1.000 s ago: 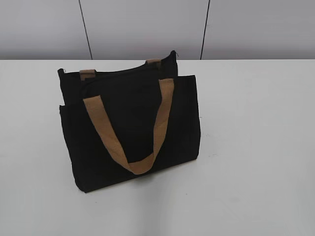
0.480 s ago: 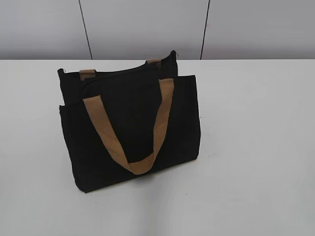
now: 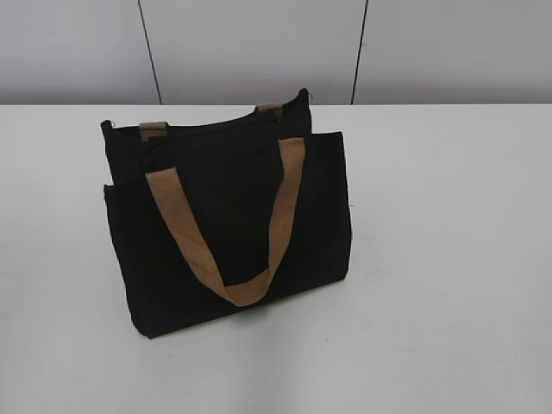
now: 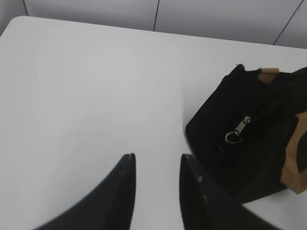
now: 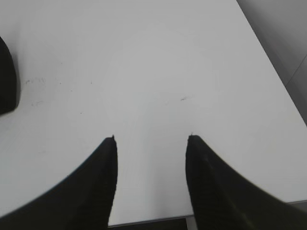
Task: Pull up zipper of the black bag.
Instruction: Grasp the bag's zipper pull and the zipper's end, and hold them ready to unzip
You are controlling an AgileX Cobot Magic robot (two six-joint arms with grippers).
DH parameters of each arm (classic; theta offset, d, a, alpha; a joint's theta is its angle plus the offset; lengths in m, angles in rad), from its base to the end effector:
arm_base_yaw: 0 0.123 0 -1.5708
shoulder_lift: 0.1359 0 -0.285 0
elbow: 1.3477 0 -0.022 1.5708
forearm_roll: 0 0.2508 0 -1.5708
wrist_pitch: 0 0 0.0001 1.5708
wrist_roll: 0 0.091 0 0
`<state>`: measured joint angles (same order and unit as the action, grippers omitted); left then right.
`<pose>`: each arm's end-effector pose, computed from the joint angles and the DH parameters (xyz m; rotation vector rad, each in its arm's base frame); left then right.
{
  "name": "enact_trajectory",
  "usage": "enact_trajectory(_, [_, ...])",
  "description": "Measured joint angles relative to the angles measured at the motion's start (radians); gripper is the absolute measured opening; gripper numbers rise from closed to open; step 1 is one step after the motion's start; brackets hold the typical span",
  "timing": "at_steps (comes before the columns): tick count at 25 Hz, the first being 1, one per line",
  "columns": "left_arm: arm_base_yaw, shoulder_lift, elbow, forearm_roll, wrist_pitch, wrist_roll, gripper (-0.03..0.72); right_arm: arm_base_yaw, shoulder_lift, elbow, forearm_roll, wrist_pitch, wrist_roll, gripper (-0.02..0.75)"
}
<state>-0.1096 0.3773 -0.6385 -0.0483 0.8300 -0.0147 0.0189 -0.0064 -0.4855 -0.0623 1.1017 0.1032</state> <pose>0.0598 -0.0098 0.3271 0.0861 2.0523 -0.1341 -0.0059 -0.0052 0.2701 0.0923 2.0897 -0.0013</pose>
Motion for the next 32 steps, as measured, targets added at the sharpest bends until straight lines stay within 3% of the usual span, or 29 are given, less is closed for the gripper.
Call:
enact_trajectory(21, [-0.146,0.378,0.015,-0.093,-0.645,0.130,0.239,0.000,0.000,0.000,0.000,0.000,0.000,0.368])
enact_trajectory(32, [-0.172,0.435,0.301,-0.143,-1.032,0.109,0.251,0.000,0.000,0.000,0.000,0.000,0.000,0.368])
